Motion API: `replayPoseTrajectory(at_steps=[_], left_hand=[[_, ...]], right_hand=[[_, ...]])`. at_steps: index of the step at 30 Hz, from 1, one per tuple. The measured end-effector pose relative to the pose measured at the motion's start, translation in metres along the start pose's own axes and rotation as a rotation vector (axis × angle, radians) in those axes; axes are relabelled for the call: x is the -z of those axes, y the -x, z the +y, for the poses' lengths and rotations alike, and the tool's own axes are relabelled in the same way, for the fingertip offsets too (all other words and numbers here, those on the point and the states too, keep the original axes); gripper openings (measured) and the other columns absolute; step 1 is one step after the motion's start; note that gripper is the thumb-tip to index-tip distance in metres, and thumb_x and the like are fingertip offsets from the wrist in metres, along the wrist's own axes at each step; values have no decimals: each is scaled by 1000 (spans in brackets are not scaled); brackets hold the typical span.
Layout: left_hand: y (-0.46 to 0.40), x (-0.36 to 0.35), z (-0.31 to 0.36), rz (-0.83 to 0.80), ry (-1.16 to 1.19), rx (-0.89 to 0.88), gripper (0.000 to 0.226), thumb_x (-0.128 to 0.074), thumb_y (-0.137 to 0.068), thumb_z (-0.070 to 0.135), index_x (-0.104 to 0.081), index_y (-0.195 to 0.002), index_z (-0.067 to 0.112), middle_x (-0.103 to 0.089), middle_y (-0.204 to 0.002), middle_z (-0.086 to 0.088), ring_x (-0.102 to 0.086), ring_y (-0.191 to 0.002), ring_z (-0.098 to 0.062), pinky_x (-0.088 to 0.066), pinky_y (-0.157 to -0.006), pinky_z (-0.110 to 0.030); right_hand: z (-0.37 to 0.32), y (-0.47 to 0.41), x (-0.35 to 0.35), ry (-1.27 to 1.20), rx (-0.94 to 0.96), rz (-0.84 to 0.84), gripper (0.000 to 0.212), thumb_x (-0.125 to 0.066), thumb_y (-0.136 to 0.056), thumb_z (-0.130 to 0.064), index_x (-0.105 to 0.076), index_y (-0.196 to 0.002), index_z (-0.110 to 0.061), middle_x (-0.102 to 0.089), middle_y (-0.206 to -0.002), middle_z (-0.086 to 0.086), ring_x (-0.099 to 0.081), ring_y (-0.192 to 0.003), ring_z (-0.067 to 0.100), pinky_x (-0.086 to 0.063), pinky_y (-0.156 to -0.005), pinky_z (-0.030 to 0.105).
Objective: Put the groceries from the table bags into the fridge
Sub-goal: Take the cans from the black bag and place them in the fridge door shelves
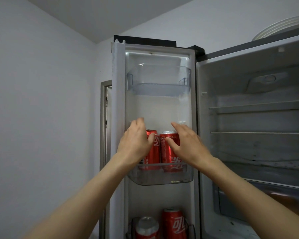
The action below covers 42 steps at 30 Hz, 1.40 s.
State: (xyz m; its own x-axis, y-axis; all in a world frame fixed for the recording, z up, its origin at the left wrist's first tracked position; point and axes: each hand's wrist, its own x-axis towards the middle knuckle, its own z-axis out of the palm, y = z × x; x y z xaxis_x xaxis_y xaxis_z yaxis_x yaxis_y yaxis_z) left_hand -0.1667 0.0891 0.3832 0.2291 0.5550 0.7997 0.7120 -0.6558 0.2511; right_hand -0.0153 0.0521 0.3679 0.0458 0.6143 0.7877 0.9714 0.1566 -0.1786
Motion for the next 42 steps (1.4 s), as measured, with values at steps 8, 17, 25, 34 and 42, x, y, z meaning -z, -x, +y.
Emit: replayPoseTrajectory(at_steps=[8, 17, 25, 34, 42], left_hand=[[24, 52, -24, 303, -212, -354, 49, -43, -89, 36, -48, -129, 9, -53, -131, -15, -51, -120, -31, -45, -94, -45], [119, 145, -158, 149, -489, -200, 60, -29, -90, 49, -30, -143, 20, -38, -147, -11, -31, -138, -31, -16, -110, -58], [273, 258, -291, -44, -697, 97, 60, -27, -90, 49, -25, -144, 24, -32, -150, -9, -25, -140, -30, -11, -108, -57], [433, 339, -400, -193, -782, 516, 71, -7, -84, 54, -16, -148, 23, -14, -157, -5, -5, -145, -24, -3, -113, -56], [538, 388, -486, -219, -818, 757, 71, -9, -85, 56, -18, -147, 24, -14, -156, -5, -4, -145, -23, -1, -113, -50]], right_hand=[[-39, 19, 9, 194, 184, 164, 63, -54, -90, -37, -32, -144, -12, -34, -149, 14, -27, -140, 28, -21, -115, 50], [-177, 61, -48, 209, 342, 106, 65, -33, -86, -53, -39, -139, -15, -42, -144, 15, -38, -134, 34, -30, -105, 61], [-359, 146, -150, -4, 482, -74, 64, -31, -86, -56, -37, -140, -20, -40, -146, 12, -38, -135, 31, -30, -106, 60], [-532, 248, -246, -225, 515, -327, 66, -31, -84, -55, -38, -139, -19, -43, -144, 13, -42, -132, 33, -34, -100, 58], [-644, 302, -332, -392, 590, -566, 73, -21, -83, -62, -25, -146, -25, -20, -155, 7, -17, -143, 29, -17, -111, 57]])
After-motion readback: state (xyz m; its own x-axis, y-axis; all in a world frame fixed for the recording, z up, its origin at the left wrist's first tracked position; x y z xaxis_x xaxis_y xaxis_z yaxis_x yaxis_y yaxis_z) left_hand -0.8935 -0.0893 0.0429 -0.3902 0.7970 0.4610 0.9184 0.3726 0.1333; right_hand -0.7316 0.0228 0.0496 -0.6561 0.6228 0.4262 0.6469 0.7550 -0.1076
